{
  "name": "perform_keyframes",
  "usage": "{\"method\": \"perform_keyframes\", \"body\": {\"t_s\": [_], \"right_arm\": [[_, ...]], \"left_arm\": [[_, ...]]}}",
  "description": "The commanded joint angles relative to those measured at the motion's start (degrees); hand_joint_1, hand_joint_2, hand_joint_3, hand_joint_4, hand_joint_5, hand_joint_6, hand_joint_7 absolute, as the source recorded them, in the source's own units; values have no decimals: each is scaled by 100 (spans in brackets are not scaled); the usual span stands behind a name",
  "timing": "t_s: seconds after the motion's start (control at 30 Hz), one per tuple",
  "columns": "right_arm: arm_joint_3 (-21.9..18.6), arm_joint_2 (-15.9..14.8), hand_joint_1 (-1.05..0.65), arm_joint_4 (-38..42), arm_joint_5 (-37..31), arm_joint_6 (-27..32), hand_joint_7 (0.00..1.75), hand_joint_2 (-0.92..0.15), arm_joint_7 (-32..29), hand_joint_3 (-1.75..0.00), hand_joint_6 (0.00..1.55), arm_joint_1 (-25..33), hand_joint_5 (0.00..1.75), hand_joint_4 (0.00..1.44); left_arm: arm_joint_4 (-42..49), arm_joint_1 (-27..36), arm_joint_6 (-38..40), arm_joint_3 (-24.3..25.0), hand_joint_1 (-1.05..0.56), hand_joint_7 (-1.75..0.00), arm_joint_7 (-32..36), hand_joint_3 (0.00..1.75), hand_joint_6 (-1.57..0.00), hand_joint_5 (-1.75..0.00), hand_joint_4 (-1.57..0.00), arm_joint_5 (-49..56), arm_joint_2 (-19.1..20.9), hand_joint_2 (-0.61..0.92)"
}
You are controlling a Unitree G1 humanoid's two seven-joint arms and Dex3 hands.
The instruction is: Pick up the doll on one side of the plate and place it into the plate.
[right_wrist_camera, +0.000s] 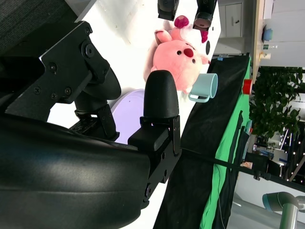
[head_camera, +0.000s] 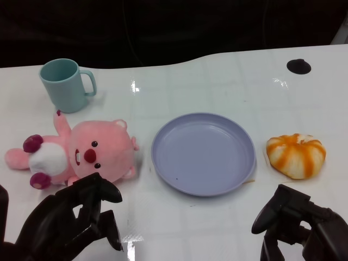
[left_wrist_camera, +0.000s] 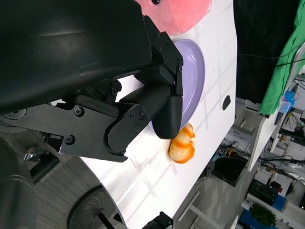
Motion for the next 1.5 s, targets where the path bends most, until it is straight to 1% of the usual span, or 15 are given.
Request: {"method": "perform_keyframes", "body": {"t_s": [0.03,0.3,0.43,0.57,0.63,0.73,0.87,0.9,0.97,1.0,1.13,1.2,1.33,1.4,1.5], "right_arm": [[-38,-14,13,-31,48,21,156,-45,-7,-137,59,-8,175,71],[-27,-20,13,-31,9,11,156,-46,-17,-137,59,-10,175,71],[-29,-28,13,-24,-4,-4,156,-46,-12,-137,59,-10,175,70],[-34,-25,13,-15,12,10,156,-46,-8,-137,58,-14,175,70],[-37,-25,13,-5,34,9,156,-47,5,-137,58,-23,175,70],[-39,-23,14,14,51,-6,156,-47,16,-137,58,-41,175,70],[-33,-25,15,16,29,-15,157,-47,7,-137,58,-45,175,70],[-32,-25,15,17,26,-22,157,-47,7,-137,58,-44,175,70],[-35,-23,15,26,30,-42,157,-47,7,-137,58,-43,175,70],[-37,-22,15,30,35,-52,157,-46,9,-137,58,-43,175,70],[-43,-12,14,26,76,-33,157,-47,17,-137,58,-41,175,71],[-41,-16,14,16,67,-19,157,-47,13,-137,58,-40,175,71],[-42,-11,14,29,54,-30,157,-47,2,-136,58,-47,175,70],[-43,-7,14,26,48,-19,157,-47,-6,-136,58,-49,175,70],[-49,-6,14,36,56,-22,157,-47,-5,-136,58,-53,175,70]], "left_arm": [[3,-43,-48,13,-18,-161,-7,114,-62,-175,-77,58,84,60],[-27,-36,-47,12,-17,-160,51,113,-62,-175,-76,117,78,59],[-37,-38,-68,18,-17,-155,37,111,-64,-175,-75,137,78,59],[-24,-50,-130,37,-16,-145,25,112,-68,-169,-75,136,49,60],[-15,-64,-153,69,-15,-132,26,117,-71,-158,-75,94,16,56],[-36,-82,-154,116,-18,-113,80,123,-74,-152,-72,62,-30,49],[-38,-110,-307,232,-24,-90,14,109,-72,-142,-68,-32,-113,51],[-50,-111,-361,254,-26,-83,3,96,-70,-136,-65,-41,-123,56],[-93,-118,-429,295,-29,-74,14,79,-69,-127,-63,-56,-115,63],[-115,-124,-466,316,-31,-64,-2,67,-68,-119,-60,-70,-100,69],[-139,-148,-743,340,-38,-41,-205,34,-62,-105,-46,-51,11,86],[-105,-167,-1007,323,-43,-31,-349,21,-57,-98,-39,70,94,90],[-55,-191,-1643,275,-54,-18,-585,14,-45,-84,-22,518,341,92],[57,-247,-2174,269,-57,-10,-706,19,-35,-74,-8,916,526,92],[250,-335,-2817,288,-66,-6,-737,20,-29,-66,-1,1400,694,92]]}}
